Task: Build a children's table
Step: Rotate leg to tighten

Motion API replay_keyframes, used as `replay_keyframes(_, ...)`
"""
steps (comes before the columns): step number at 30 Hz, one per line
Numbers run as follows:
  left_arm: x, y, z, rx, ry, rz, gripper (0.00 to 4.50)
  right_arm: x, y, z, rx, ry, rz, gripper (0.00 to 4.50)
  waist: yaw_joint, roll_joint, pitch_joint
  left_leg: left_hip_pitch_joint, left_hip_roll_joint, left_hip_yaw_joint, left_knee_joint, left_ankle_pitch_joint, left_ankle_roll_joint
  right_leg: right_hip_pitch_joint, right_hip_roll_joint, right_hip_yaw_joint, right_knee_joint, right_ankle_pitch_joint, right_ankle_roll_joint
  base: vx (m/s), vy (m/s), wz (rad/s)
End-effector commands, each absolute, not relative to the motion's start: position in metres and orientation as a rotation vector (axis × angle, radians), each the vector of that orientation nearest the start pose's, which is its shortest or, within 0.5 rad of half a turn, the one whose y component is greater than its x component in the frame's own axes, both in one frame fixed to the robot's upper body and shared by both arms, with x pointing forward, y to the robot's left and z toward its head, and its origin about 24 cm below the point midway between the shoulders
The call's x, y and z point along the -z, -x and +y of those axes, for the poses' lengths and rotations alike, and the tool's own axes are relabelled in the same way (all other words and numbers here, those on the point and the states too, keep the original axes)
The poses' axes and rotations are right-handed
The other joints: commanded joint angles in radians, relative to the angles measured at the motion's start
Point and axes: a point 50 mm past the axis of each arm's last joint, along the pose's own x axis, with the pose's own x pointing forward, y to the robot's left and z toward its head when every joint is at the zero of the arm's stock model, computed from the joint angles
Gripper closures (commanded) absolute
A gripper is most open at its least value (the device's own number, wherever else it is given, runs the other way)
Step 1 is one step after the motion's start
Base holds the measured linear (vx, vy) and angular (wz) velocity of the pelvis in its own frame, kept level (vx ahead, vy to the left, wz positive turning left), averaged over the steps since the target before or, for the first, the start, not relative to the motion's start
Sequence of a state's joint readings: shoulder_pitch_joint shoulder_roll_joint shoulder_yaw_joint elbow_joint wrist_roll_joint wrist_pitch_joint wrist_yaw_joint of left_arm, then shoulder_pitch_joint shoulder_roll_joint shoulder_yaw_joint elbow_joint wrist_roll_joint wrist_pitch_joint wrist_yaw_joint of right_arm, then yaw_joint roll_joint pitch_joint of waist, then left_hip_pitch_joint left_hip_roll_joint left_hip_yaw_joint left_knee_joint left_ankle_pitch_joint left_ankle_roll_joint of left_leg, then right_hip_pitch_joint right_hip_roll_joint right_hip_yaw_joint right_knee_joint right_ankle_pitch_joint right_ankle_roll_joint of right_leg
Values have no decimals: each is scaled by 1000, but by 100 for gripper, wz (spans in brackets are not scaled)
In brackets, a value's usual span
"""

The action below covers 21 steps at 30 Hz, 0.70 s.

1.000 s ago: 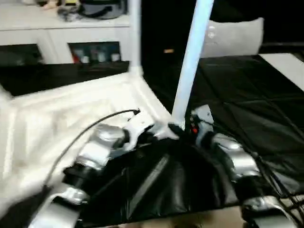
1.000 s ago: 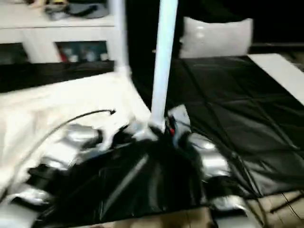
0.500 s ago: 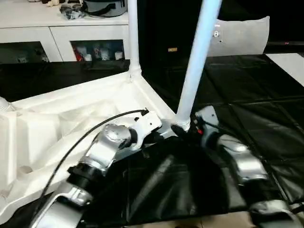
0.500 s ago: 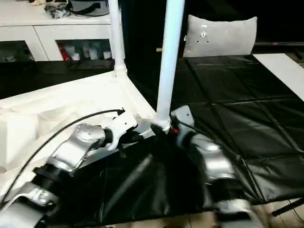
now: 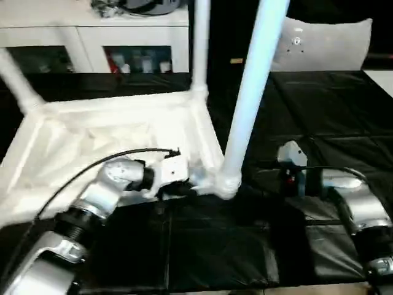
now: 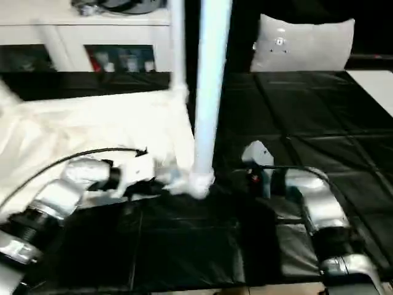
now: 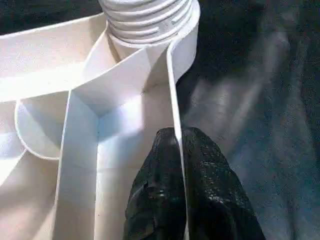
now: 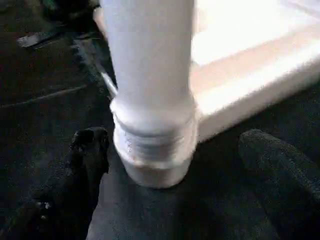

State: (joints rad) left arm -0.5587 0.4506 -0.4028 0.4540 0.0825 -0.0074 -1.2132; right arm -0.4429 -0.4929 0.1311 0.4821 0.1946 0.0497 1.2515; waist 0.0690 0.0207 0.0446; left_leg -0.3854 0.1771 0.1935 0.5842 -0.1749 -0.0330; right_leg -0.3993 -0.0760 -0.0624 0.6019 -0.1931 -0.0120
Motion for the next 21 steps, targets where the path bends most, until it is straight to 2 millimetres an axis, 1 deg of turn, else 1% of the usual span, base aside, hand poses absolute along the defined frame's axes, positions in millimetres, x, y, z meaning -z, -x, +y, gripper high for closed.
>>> replay_keyframes(1,-48,-293,122,1578,-730,446,450,-64,-299,-182,-1291,263,299,8,0,-6,-57,26,64,-20,-62,-229,73,42,-72,45,-70,-183,-252,0,0,0)
replay_keyframes(2,-48,-293,122,1587,-737,445,450,-64,-299,-180,-1300,263,298,8,3,-5,-56,29,65,-20,-64,-242,58,41,-72,46,-72,-200,-248,0,0,0)
replay_keyframes(3,-49,-293,122,1596,-743,445,450,-64,-299,-179,-1308,264,298,8,5,-5,-57,30,65,-20,-65,-243,54,41,-72,46,-71,-202,-246,0,0,0)
replay_keyframes(4,-49,-293,121,1609,-753,443,450,-64,-299,-177,-1320,261,296,8,11,-5,-58,30,66,-21,-66,-244,47,41,-73,47,-70,-200,-241,0,0,0)
replay_keyframes(6,-50,-292,119,1641,-771,441,450,-65,-300,-172,-1347,245,293,8,14,-6,-58,30,66,-20,-66,-243,45,40,-73,47,-68,-192,-240,0,0,0)
replay_keyframes(7,-50,-292,118,1656,-778,439,450,-65,-300,-170,-1360,238,294,23,15,-6,-60,29,64,-20,-65,-236,45,41,-73,47,-66,-179,-243,0,0,0)
replay_keyframes(8,-51,-292,117,1672,-786,436,450,-64,-300,-167,-1382,219,307,23,16,-4,-60,28,64,-21,-64,-234,45,42,-74,46,-66,-177,-244,0,0,0)
replay_keyframes(9,-51,-292,117,1679,-787,434,450,-63,-300,-167,-1391,216,311,23,17,-5,-60,29,63,-20,-63,-233,47,41,-73,47,-67,-176,-243,0,0,0)
replay_keyframes(11,-51,-293,116,1686,-786,433,450,-62,-299,-165,-1408,204,322,54,18,-4,-61,28,63,-20,-63,-226,46,43,-74,47,-64,-164,-244,0,0,0)
replay_keyframes(13,-50,-293,116,1692,-784,433,450,-60,-298,-165,-1426,193,336,71,21,-5,-64,26,63,-19,-60,-199,55,45,-74,46,-60,-118,-255,0,0,0)
replay_keyframes(14,-50,-293,116,1692,-784,433,450,-60,-298,-165,-1426,193,336,71,22,-4,-64,26,63,-19,-59,-194,56,45,-74,46,-59,-113,-256,0,0,0)
replay_keyframes(15,-50,-293,116,1694,-783,434,450,-60,-298,-165,-1427,192,336,96,22,-6,-65,24,62,-20,-59,-188,58,47,-74,45,-57,-106,-255,0,0,0)
replay_keyframes(17,-49,-293,116,1698,-776,438,450,-59,-297,-165,-1428,181,337,104,23,-6,-64,25,63,-20,-59,-195,58,46,-75,45,-59,-119,-254,0,0,0)
replay_keyframes(18,-49,-292,117,1699,-774,440,450,-58,-297,-165,-1427,172,338,109,22,-8,-63,25,62,-19,-59,-202,57,46,-75,45,-61,-136,-251,0,0,0)
replay_keyframes(19,-48,-292,117,1700,-771,442,450,-58,-297,-165,-1426,165,340,127,23,-7,-63,25,62,-20,-59,-205,54,46,-76,45,-61,-150,-248,0,0,0)
replay_keyframes(20,-48,-292,117,1700,-769,443,450,-57,-297,-165,-1426,162,341,127,23,-8,-62,25,63,-20,-60,-208,53,45,-76,45,-62,-158,-247,0,0,0)
replay_keyframes(21,-48,-292,118,1700,-767,445,450,-57,-297,-165,-1427,157,342,144,23,-8,-62,25,63,-20,-60,-210,51,45,-76,46,-62,-167,-244,0,0,0)
